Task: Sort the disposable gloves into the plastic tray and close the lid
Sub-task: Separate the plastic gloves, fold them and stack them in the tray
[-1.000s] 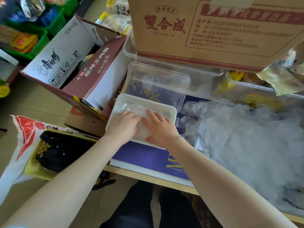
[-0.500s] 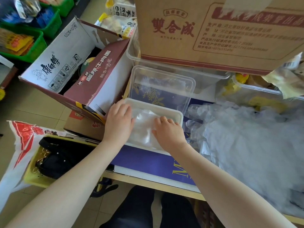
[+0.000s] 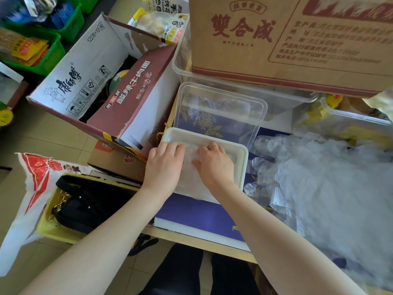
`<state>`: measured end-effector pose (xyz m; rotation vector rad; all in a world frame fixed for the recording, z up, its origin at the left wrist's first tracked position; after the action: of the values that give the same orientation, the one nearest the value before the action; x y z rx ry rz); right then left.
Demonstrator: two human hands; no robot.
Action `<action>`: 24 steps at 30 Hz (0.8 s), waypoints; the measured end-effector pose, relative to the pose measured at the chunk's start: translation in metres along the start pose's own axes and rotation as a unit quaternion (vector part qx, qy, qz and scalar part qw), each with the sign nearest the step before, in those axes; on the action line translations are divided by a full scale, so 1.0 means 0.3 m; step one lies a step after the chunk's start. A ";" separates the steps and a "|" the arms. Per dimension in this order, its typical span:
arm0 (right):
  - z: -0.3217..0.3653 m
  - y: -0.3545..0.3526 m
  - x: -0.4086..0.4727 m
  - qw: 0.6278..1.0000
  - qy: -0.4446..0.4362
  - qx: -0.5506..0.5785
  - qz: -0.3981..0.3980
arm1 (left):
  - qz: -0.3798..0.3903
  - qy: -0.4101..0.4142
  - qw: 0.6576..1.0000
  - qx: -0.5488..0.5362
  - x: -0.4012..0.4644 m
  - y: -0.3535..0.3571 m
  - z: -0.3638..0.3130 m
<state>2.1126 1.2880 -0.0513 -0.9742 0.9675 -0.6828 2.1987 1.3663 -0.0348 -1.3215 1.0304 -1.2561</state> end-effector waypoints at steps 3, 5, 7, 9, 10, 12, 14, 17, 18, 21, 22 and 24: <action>-0.003 0.006 -0.003 0.999 -0.030 -0.018 -0.017 | 0.007 0.007 0.999 -0.051 0.005 -0.007 -0.004; -0.007 -0.005 -0.011 0.998 -0.057 0.013 -0.035 | -0.006 0.000 0.994 -0.107 0.006 -0.022 -0.006; -0.017 -0.045 -0.027 0.988 -0.095 0.101 -0.062 | -0.024 -0.023 0.984 -0.174 -0.002 -0.043 -0.010; -0.041 -0.101 -0.043 0.970 -0.130 0.187 -0.087 | -0.045 -0.041 0.968 -0.245 -0.006 -0.069 -0.019; -0.053 -0.131 -0.050 0.963 -0.141 0.212 -0.091 | -0.060 -0.043 0.956 -0.282 -0.002 -0.089 -0.026; -0.066 -0.195 -0.062 0.955 -0.151 0.235 -0.102 | -0.094 -0.049 0.930 -0.353 0.020 -0.137 -0.039; -0.063 -0.260 -0.074 0.941 -0.176 0.261 -0.125 | -0.120 -0.068 0.898 -0.418 0.048 -0.183 -0.045; -0.055 -0.311 -0.088 0.922 -0.212 0.296 -0.135 | -0.130 -0.096 0.861 -0.483 0.084 -0.211 -0.042; -0.054 -0.310 -0.086 0.920 -0.214 0.301 -0.128 | -0.119 -0.106 0.843 -0.514 0.093 -0.203 -0.038; -0.061 -0.281 -0.066 0.933 -0.180 0.297 -0.094 | -0.071 -0.175 0.754 -0.629 0.099 -0.151 -0.014; -0.061 -0.270 -0.057 0.940 -0.168 0.287 -0.080 | -0.055 -0.205 0.723 -0.657 0.090 -0.129 -0.007; -0.058 -0.244 -0.040 0.950 -0.161 0.263 -0.045 | -0.024 -0.267 0.667 -0.695 0.062 -0.086 0.005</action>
<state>2.0875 1.2608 0.0153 -0.6274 0.4184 -0.7778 2.2005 1.3518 -0.0065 -2.6132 1.5152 0.2531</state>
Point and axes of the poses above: each hand's wrist, its own x-axis towards the middle knuckle, its own y-axis out of the palm, z = x × y, the point moved 5 cm from there along x, towards the middle knuckle, and after that the axes turned 14 degrees about y, right-handed, at the moved point
